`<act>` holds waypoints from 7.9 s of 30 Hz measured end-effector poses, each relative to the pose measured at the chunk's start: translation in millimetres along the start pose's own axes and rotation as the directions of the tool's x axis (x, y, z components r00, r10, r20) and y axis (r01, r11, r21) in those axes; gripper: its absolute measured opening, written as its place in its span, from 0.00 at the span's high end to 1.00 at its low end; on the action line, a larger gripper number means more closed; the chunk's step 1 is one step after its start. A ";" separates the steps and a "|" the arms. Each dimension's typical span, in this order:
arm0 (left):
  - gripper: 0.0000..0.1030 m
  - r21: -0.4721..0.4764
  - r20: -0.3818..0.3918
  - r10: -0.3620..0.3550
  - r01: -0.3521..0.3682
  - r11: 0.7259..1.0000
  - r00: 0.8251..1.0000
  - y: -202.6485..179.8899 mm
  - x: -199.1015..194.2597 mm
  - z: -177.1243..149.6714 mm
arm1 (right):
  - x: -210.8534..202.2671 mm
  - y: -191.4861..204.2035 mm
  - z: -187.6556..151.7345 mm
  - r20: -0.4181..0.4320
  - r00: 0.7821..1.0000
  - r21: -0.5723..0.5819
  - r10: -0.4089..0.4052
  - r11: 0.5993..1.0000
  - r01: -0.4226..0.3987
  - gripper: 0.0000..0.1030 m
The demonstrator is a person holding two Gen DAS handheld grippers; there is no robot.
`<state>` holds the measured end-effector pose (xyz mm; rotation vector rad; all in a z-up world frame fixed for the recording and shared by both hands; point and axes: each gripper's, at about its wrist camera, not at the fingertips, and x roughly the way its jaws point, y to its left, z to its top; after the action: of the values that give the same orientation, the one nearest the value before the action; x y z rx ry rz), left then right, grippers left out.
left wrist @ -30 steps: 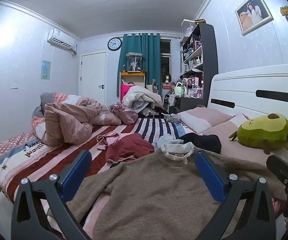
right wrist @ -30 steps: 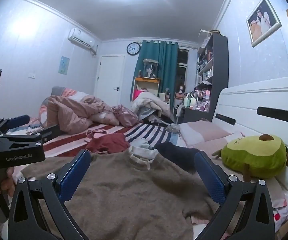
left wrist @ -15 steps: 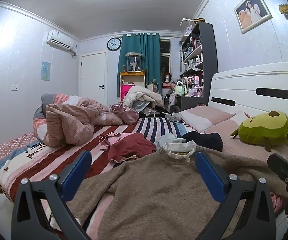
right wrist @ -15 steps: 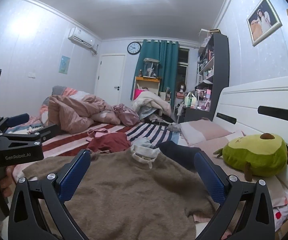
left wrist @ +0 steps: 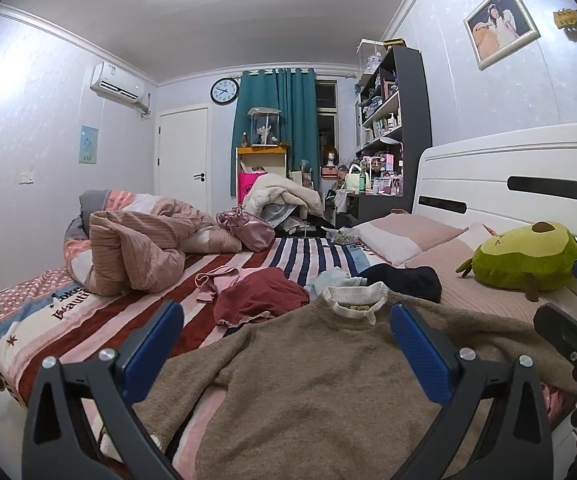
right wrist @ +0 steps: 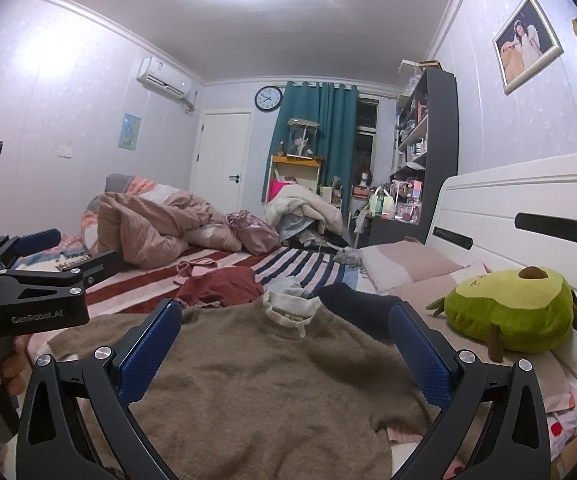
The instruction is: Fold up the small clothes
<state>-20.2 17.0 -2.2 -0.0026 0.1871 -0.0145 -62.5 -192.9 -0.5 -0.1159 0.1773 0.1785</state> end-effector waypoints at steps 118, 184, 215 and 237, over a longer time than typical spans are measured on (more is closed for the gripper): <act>0.91 -0.769 -0.228 -0.793 0.395 0.502 0.565 54.0 180.4 -90.2 | 244.8 18.6 -181.1 0.386 0.282 0.744 0.878 -0.115 -0.658 0.48; 0.28 -0.222 -0.474 -0.199 0.102 0.970 0.858 97.8 181.1 -107.7 | 87.0 -172.9 -182.5 -0.524 0.811 0.416 0.259 0.909 -0.021 0.34; 0.22 -0.269 -0.366 -0.330 0.241 0.932 0.870 60.2 131.4 -83.3 | 108.4 -263.0 -237.3 -0.435 0.895 0.579 -0.098 0.731 0.362 0.28; 0.22 -0.271 -0.324 -0.290 0.205 0.940 0.900 90.3 112.4 -82.8 | 130.2 -180.1 -88.7 -0.211 0.969 0.225 -0.132 0.958 0.180 0.95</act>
<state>76.1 105.5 -104.8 -0.2596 0.5563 -0.2520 82.5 -358.9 -93.5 0.0971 0.3816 -0.0146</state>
